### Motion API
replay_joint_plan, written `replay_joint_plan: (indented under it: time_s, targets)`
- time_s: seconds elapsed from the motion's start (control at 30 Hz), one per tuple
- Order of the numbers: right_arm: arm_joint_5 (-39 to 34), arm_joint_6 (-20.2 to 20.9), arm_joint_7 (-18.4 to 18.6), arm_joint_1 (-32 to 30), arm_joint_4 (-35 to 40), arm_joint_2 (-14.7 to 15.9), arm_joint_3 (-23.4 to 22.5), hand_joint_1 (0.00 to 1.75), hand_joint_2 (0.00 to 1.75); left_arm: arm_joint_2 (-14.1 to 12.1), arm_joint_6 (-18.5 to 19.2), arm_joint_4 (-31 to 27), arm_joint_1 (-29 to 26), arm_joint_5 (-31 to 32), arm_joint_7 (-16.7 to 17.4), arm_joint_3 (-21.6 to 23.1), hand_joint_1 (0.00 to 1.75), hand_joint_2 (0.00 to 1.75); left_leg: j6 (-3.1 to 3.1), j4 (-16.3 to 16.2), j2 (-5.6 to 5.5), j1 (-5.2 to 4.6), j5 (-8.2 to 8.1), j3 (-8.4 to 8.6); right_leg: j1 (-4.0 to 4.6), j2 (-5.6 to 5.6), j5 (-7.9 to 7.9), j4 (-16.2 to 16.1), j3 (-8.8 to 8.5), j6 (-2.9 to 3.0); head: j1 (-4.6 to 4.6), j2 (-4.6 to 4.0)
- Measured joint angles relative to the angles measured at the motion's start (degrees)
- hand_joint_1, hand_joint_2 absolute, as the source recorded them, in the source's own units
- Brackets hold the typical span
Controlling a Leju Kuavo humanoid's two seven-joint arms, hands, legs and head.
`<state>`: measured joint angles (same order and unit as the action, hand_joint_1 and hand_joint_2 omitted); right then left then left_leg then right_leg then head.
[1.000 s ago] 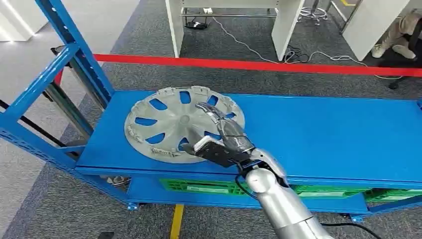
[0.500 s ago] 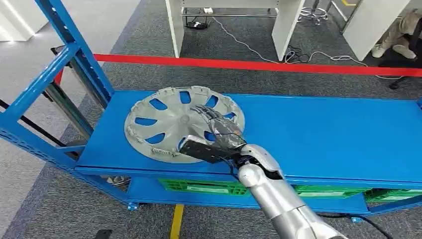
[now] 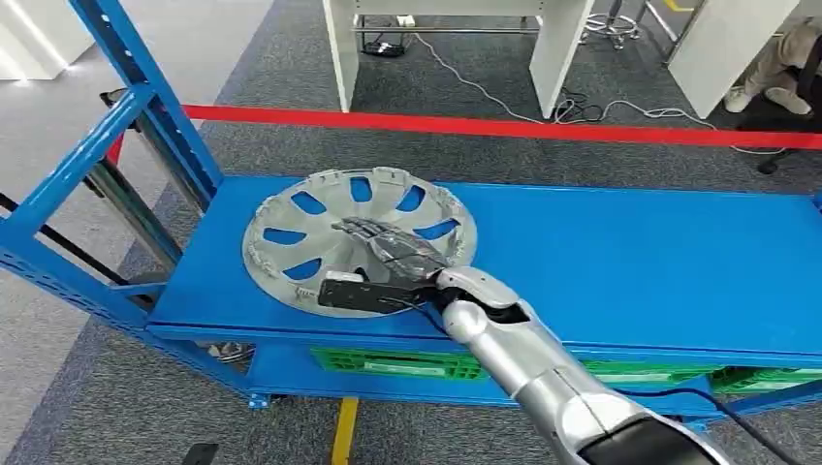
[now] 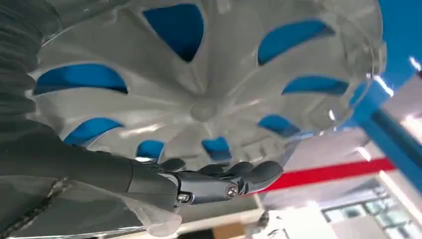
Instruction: Take the parts from the cabinet and place them on the table.
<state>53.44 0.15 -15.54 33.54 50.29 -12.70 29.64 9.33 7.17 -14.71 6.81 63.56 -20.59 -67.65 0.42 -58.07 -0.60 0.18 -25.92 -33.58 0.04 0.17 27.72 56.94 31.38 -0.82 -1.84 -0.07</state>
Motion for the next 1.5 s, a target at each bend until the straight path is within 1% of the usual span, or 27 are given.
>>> replay_joint_plan:
  time_s: [0.1,0.2,0.3,0.4,0.5,0.57,0.63,0.77,0.97,1.23,1.4,1.5]
  targets:
    - [-0.5,0.5,-1.3,1.3,-2.8,0.0,1.5,0.00,1.75,0.0,0.0,0.0,0.0,0.0,0.0,0.0,0.00,0.00,0.00,0.0,0.01,0.00,0.00,0.00,0.00,0.03,0.00,0.0,0.00,0.00,-0.02,0.00]
    - [-4.5,1.9,-3.2,1.4,-3.4,0.0,2.8,0.00,1.75,-0.2,0.0,0.1,-0.1,-0.2,0.0,0.0,0.00,0.00,0.00,0.0,0.01,0.00,-0.01,0.00,0.00,0.03,0.01,0.0,0.02,0.00,0.00,0.00]
    - [-14.8,6.7,-5.9,1.1,-1.4,0.6,3.4,0.00,1.75,-0.5,0.1,0.1,-0.5,-0.2,0.0,0.0,0.00,0.00,0.00,0.0,0.01,0.00,-0.01,-0.02,-0.01,0.03,0.01,0.0,0.06,0.00,-0.02,0.00]
    - [-24.2,11.2,-6.7,1.2,3.1,2.8,3.7,0.00,1.75,-0.7,0.2,0.2,-0.9,0.0,0.0,0.0,0.00,0.00,0.00,0.0,0.01,0.00,-0.01,-0.02,-0.01,0.02,0.00,0.0,0.05,0.00,-0.02,0.00]
    - [-31.9,14.8,-7.7,1.5,7.0,5.2,3.8,0.00,1.75,-0.9,0.3,0.2,-1.0,0.1,0.0,0.0,0.00,0.00,0.00,0.0,0.01,0.00,-0.01,-0.01,-0.02,0.04,-0.01,0.0,0.04,-0.01,-0.02,0.00]
    - [-35.9,16.4,-8.1,1.5,9.2,6.3,3.8,0.00,1.75,-1.0,0.3,0.2,-1.0,0.2,0.0,0.0,0.00,0.00,0.01,0.0,0.01,-0.01,0.00,0.00,-0.03,0.06,-0.03,0.0,0.04,-0.03,0.00,0.00]
    - [-38.1,17.4,-8.2,1.5,10.7,7.1,3.8,0.00,1.75,-1.0,0.4,0.2,-1.0,0.4,0.0,0.0,0.00,0.00,0.01,0.0,0.02,-0.01,0.00,0.00,-0.03,0.05,-0.03,0.0,0.04,-0.03,-0.02,0.00]
    - [-38.7,17.8,-8.1,1.5,12.4,7.9,3.8,0.00,1.75,-1.0,0.5,0.2,-1.0,0.6,0.0,0.0,0.00,0.00,0.00,0.0,0.02,-0.01,0.00,0.00,-0.01,0.06,-0.03,0.0,0.04,-0.03,0.00,0.00]
    - [-37.9,16.8,-6.1,2.1,12.4,8.5,5.2,0.00,1.75,-1.0,0.5,0.2,-1.2,0.0,-0.3,0.0,0.00,0.00,0.00,0.0,0.02,0.00,0.00,0.00,0.00,0.06,-0.03,0.0,0.04,-0.02,0.00,0.00]
    - [-35.2,15.4,-4.2,5.4,8.1,8.6,10.4,0.00,1.75,-1.1,0.6,0.2,-1.3,-0.2,-0.6,0.0,0.00,0.00,0.00,0.0,0.02,0.00,0.00,-0.01,0.00,0.06,-0.03,0.0,0.04,-0.02,0.00,0.00]
    - [-33.4,12.5,-2.6,6.7,3.6,8.3,15.2,0.00,1.75,-1.2,0.6,0.2,-1.4,-0.2,-0.6,0.0,0.00,0.00,0.00,0.0,0.01,0.00,0.00,-0.01,0.00,0.03,-0.03,0.0,0.02,-0.02,0.00,0.00]
    - [-33.2,12.0,-2.9,6.8,1.2,8.0,17.0,0.00,1.75,-1.2,0.7,0.2,-1.4,-0.1,-0.6,0.0,0.00,0.00,0.00,0.0,0.01,0.00,0.00,-0.01,0.00,0.02,-0.03,0.0,0.02,-0.02,0.00,0.00]
